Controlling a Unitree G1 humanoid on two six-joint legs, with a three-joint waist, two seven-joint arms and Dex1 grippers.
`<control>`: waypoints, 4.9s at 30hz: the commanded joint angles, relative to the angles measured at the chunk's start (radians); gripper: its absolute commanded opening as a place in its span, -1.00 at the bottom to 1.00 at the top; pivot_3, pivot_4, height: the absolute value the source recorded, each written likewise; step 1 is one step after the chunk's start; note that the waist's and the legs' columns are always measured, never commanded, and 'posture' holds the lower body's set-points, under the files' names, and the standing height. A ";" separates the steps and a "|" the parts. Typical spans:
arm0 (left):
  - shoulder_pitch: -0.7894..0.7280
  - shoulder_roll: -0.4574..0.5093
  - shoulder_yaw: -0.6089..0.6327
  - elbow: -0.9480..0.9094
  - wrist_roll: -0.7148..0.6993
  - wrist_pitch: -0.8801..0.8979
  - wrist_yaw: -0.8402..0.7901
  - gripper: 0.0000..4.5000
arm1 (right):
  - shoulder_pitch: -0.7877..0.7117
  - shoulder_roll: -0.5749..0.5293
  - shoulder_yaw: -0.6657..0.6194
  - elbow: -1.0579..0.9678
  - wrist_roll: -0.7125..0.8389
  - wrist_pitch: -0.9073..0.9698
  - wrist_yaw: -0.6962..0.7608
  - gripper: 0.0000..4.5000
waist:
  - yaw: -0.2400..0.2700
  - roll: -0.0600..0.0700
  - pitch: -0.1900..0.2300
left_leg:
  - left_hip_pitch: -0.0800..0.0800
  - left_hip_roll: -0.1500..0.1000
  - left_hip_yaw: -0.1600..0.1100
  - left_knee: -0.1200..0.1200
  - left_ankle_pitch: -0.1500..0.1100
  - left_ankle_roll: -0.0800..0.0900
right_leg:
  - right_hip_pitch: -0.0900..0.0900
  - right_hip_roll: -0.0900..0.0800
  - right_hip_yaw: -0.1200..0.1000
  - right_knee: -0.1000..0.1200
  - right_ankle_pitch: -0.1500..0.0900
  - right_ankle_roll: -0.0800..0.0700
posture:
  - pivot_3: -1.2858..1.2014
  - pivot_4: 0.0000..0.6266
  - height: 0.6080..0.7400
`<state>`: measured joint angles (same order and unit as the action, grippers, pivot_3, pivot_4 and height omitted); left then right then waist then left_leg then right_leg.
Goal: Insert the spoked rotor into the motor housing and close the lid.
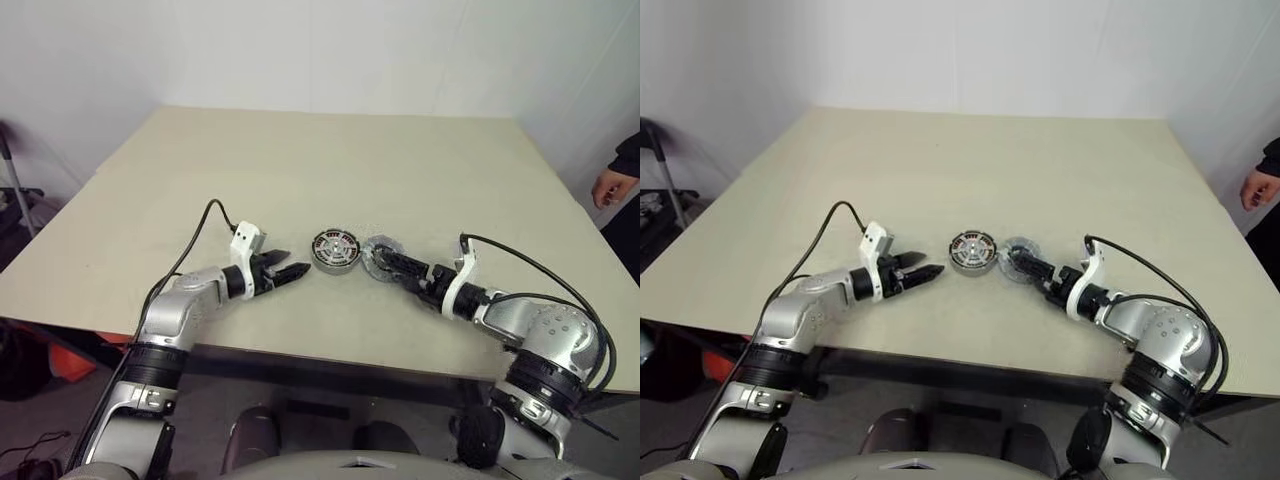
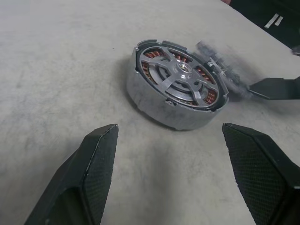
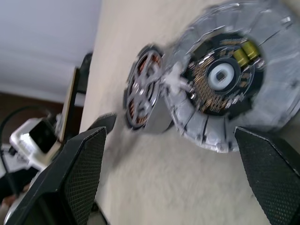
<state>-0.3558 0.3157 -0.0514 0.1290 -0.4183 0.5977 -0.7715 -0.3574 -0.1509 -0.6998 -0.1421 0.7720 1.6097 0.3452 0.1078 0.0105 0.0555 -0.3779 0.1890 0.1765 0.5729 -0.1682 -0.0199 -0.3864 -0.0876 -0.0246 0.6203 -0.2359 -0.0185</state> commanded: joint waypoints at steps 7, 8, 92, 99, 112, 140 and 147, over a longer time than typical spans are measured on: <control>0.000 -0.010 -0.004 -0.055 -0.002 -0.002 0.009 0.66 | 0.055 -0.109 0.034 -0.044 0.290 0.005 -0.154 0.99 | 0.005 0.000 0.000 | 0.000 0.000 0.000 -0.001 0.000 0.000 | 0.001 0.000 0.000 -0.002 -0.001 0.002 | 0.03 -1.00 1.00; -0.001 -0.009 -0.004 -0.054 -0.003 -0.002 0.008 0.66 | 0.062 -0.113 0.036 -0.038 0.301 0.005 -0.168 0.99 | 0.005 0.000 0.000 | 0.000 0.000 0.000 -0.001 0.000 0.000 | 0.001 0.000 0.000 -0.002 -0.001 0.003 | 0.03 -1.00 1.00; -0.008 -0.009 0.028 -0.037 0.007 -0.023 0.061 0.66 | -0.175 0.018 0.277 0.314 0.025 -0.597 -0.241 0.99 | -0.005 0.000 -0.001 | -0.002 -0.001 -0.001 -0.007 0.003 -0.006 | -0.005 0.001 -0.002 -0.002 0.001 0.000 | 0.03 -1.00 1.00; 0.013 -0.025 0.018 -0.054 0.008 -0.019 0.073 0.66 | -0.185 0.049 0.343 0.339 -0.058 -0.759 -0.179 0.99 | -0.009 0.000 -0.001 | -0.002 0.000 0.000 -0.007 0.003 -0.005 | -0.005 0.001 -0.002 -0.002 0.001 0.000 | 0.03 -1.00 1.00; 0.013 -0.019 0.024 -0.033 0.015 -0.021 0.084 0.66 | -0.194 0.050 0.407 0.069 0.182 -0.521 -0.048 0.99 | -0.009 0.000 -0.001 | -0.002 0.000 -0.001 -0.007 0.003 -0.004 | -0.004 0.001 -0.002 -0.002 0.001 -0.001 | 0.03 -1.00 1.00; 0.023 -0.004 0.049 -0.053 -0.001 -0.013 0.078 0.66 | -0.164 -0.144 0.934 0.319 -0.573 -1.239 0.258 0.99 | -0.012 -0.001 -0.001 | -0.005 0.001 -0.001 0.002 -0.001 0.002 | -0.003 0.001 -0.002 -0.001 0.001 -0.001 | 0.03 -1.00 1.00; 0.026 -0.005 0.048 -0.060 0.000 -0.011 0.085 0.66 | -0.142 -0.120 0.949 0.370 -0.643 -1.240 0.251 0.91 | -0.012 -0.001 -0.001 | -0.004 0.001 -0.001 0.003 -0.002 0.003 | -0.003 0.001 -0.002 0.000 0.001 -0.001 | 0.03 -1.00 1.00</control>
<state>-0.3235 0.3058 -0.0256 0.1074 -0.4064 0.5919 -0.6894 -0.4926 -0.2715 0.2473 0.2212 0.1541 0.3890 0.6010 0.0956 0.0096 0.0546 -0.3815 0.1898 0.1752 0.5761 -0.1699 -0.0168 -0.3887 -0.0867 -0.0264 0.6201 -0.2348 -0.0195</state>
